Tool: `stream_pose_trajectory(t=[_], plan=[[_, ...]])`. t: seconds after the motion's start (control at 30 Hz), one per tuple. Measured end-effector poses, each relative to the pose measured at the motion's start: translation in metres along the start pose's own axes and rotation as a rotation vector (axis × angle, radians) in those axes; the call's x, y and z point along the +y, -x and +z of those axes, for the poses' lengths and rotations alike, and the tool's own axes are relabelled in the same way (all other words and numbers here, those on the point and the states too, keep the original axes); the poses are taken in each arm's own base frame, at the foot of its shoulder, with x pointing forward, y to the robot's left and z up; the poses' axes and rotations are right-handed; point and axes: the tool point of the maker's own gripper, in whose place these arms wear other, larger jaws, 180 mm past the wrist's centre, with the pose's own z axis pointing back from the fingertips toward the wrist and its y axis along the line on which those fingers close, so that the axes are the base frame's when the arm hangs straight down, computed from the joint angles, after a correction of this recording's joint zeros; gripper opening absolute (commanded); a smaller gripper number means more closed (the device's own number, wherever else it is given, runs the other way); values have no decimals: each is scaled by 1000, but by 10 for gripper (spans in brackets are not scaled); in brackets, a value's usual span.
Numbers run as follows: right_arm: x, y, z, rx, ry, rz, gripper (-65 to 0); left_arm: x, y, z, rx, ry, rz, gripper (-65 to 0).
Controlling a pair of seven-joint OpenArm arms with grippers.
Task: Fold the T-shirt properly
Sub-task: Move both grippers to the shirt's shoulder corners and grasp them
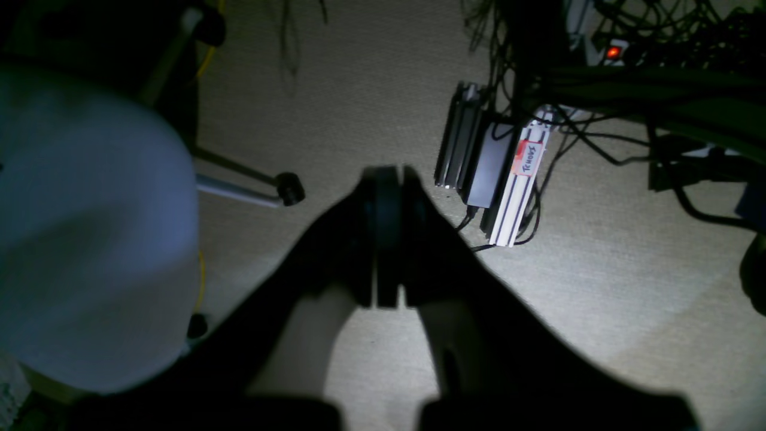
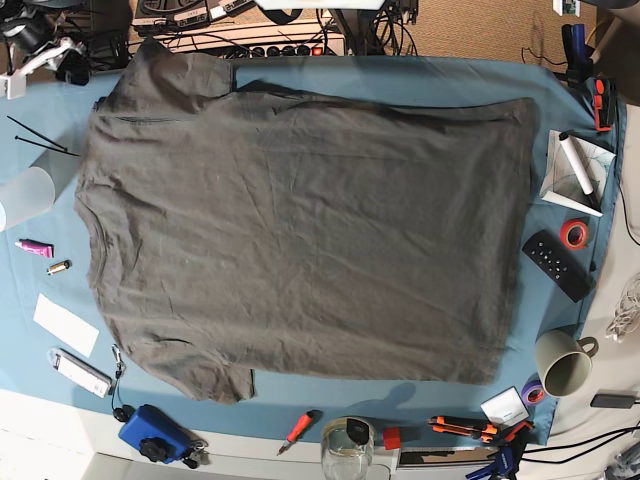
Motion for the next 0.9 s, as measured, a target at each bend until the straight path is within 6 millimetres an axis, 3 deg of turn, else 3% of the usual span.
stream_pose_trajectory(t=[0.13,0.3,0.4,0.6,0.83,0.9], plan=[[8,1,-8,12,-28,7,-433,1,0,0,0,-1,-3,-650],[32,13,-35,85,-96,65,-433,1,-1,0,2,-1,-5,-650],[35,11,-49,91,-75,85,-433,1,0,0,2,-1,-5,-650],[36,17,-55,116,-66,92,-433,1,-1,0,1,-1,-5,-650],[47,17,-67,106,-73,109,-433,-8,-31,8,-49,15,-44,-650],[47,17,-68,110,-72,117,-433,-12,-39,12,-44,20,-58,-559]])
